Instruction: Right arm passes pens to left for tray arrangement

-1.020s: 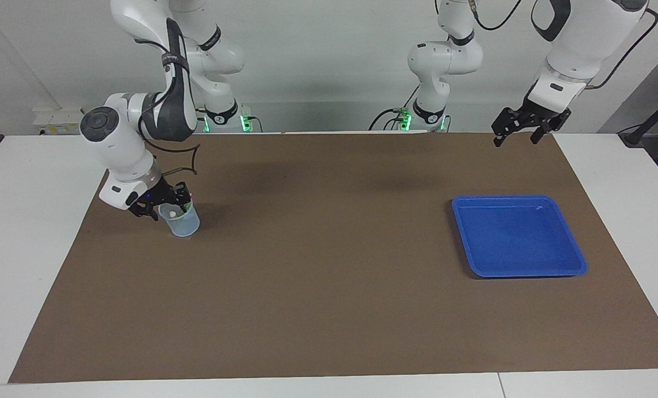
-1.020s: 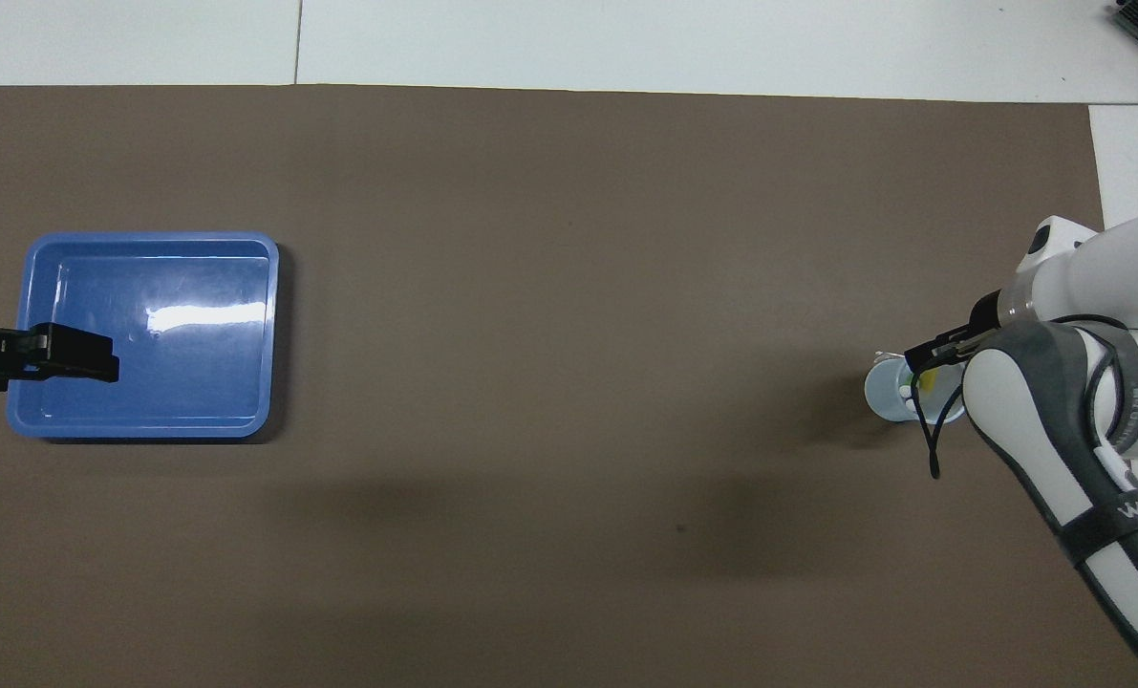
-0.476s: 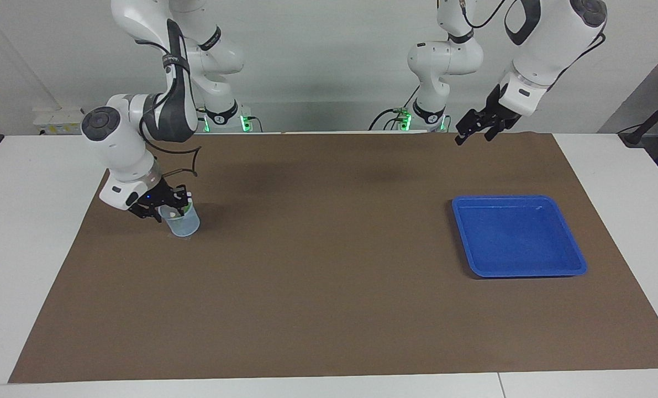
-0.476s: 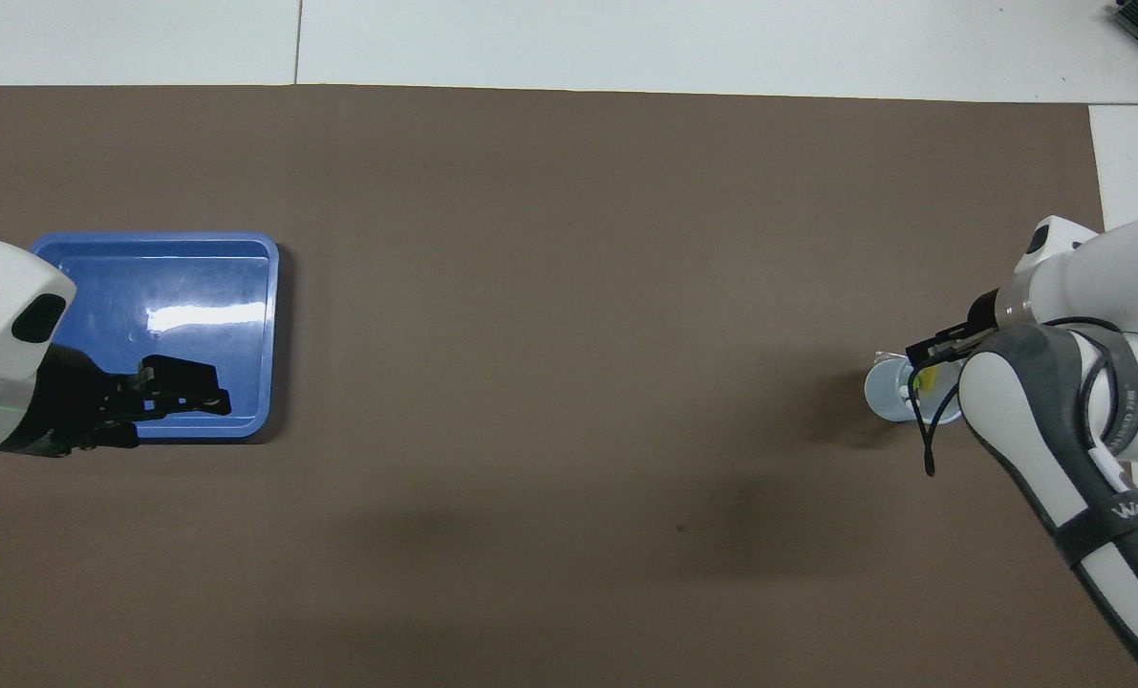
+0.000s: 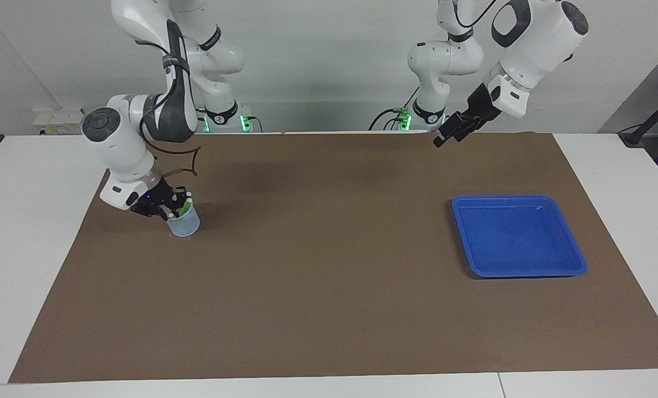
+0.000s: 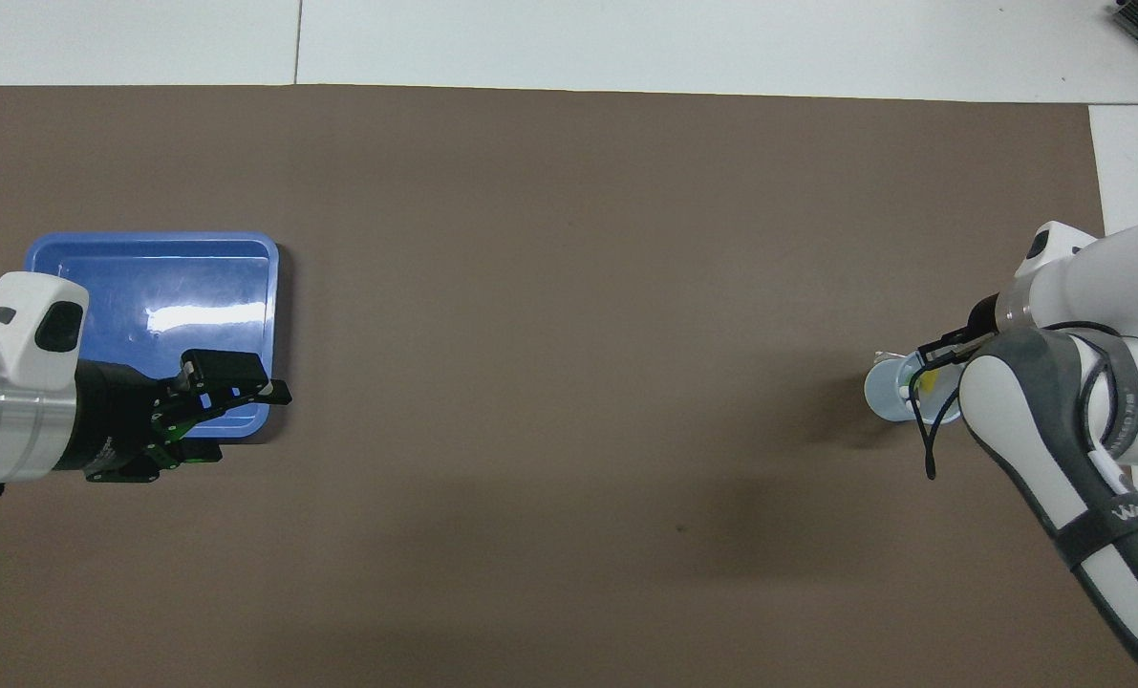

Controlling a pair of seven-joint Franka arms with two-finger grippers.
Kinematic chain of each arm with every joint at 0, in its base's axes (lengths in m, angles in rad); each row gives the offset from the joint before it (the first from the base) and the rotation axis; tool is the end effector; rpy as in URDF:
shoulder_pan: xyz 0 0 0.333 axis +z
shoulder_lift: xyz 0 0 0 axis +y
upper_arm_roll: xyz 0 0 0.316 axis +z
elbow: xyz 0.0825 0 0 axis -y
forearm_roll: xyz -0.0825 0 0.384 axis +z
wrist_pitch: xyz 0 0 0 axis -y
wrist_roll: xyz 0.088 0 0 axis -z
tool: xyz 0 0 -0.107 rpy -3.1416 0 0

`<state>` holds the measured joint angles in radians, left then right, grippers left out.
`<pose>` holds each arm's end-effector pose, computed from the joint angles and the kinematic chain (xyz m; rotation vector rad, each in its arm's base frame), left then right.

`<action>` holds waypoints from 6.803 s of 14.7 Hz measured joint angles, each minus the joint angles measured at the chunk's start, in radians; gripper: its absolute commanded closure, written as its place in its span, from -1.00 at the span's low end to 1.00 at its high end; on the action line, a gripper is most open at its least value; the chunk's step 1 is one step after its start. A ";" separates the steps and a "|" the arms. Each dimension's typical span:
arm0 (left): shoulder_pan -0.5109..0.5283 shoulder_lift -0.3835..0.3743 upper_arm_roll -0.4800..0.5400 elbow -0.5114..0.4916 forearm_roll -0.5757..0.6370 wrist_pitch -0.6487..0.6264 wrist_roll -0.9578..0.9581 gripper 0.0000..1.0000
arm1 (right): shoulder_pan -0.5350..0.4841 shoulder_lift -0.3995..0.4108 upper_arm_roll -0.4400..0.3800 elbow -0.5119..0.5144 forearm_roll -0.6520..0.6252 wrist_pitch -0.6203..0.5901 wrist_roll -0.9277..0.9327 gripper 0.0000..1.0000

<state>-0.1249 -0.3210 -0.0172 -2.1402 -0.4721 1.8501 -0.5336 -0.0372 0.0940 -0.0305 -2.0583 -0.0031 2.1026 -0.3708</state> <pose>0.4546 -0.1019 0.5483 2.6120 0.6914 -0.1651 0.5593 -0.0378 0.3867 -3.0989 -0.4760 0.0779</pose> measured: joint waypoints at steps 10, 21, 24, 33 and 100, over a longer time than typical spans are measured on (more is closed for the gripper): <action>-0.003 -0.080 -0.043 -0.155 -0.272 0.167 -0.225 -1.00 | -0.004 -0.022 0.000 0.183 -0.016 -0.223 0.000 0.98; 0.026 -0.112 -0.031 -0.157 -0.473 0.117 -0.467 -1.00 | 0.020 -0.049 0.101 0.410 0.078 -0.386 0.183 1.00; 0.023 -0.111 -0.068 -0.161 -0.479 0.219 -0.517 -1.00 | 0.045 -0.049 0.143 0.409 0.169 -0.326 0.369 1.00; -0.082 -0.082 -0.202 -0.177 -0.486 0.593 -0.933 -1.00 | 0.285 -0.045 0.155 0.367 0.415 0.025 0.949 1.00; 0.028 -0.010 -0.346 -0.078 -0.367 0.688 -1.069 1.00 | 0.544 -0.068 0.164 0.257 0.524 0.411 1.364 -0.11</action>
<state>-0.0973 -0.3315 -0.3628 -2.2186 -0.8395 2.5378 -1.6022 0.5067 0.0263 0.1338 -1.8015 0.5206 2.5132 0.9929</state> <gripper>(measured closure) 0.819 0.819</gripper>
